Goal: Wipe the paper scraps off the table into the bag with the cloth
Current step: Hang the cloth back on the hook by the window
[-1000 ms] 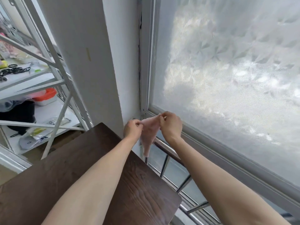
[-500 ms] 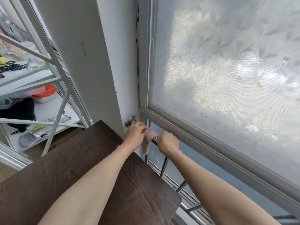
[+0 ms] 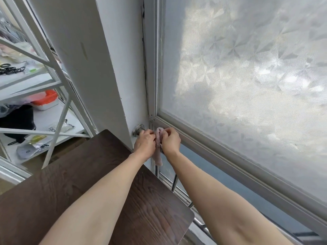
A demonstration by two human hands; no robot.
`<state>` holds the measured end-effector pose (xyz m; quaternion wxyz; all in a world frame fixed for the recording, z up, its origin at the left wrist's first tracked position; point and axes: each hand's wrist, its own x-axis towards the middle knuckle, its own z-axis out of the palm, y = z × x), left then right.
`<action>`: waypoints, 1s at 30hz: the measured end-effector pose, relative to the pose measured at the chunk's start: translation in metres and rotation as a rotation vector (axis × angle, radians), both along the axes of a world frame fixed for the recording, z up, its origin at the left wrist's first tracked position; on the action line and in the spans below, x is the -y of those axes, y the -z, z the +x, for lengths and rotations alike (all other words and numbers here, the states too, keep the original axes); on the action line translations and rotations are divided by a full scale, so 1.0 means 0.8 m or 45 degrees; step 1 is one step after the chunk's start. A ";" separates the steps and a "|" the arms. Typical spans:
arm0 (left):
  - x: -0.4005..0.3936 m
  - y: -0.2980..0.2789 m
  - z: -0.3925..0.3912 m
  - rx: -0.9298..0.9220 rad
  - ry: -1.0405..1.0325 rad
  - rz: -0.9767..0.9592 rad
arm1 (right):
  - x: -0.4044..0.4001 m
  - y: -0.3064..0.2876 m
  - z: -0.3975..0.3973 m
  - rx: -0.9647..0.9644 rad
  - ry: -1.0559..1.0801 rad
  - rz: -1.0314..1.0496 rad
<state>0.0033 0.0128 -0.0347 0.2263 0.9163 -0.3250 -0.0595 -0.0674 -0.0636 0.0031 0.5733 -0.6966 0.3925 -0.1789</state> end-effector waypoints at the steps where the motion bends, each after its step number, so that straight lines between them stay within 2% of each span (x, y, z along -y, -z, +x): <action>1: 0.000 0.001 0.000 0.009 -0.002 0.017 | -0.001 -0.002 0.000 0.001 -0.022 0.034; 6: -0.005 0.001 -0.003 0.018 0.037 0.024 | 0.000 -0.001 0.003 -0.063 -0.171 0.195; 9: -0.003 -0.002 -0.006 0.024 0.011 0.026 | 0.007 0.000 0.001 -0.135 -0.233 0.173; 15: 0.000 -0.004 -0.009 0.035 0.008 0.055 | 0.018 0.003 -0.046 -0.285 0.045 -0.209; 19: -0.011 -0.008 -0.016 0.075 0.044 -0.135 | 0.008 0.017 -0.072 -0.345 0.036 -0.633; 21: -0.021 -0.006 -0.022 0.181 0.062 -0.165 | 0.008 0.024 -0.077 -0.341 -0.052 -0.825; 24: -0.034 -0.003 -0.031 0.263 0.140 -0.121 | 0.009 0.032 -0.076 -0.371 -0.376 -1.080; 26: -0.037 -0.004 -0.038 0.210 0.170 -0.069 | 0.008 0.034 -0.075 -0.427 -0.520 -1.110; 30: -0.041 -0.003 -0.037 0.122 0.219 -0.007 | 0.007 0.040 -0.073 -0.518 -0.566 -1.085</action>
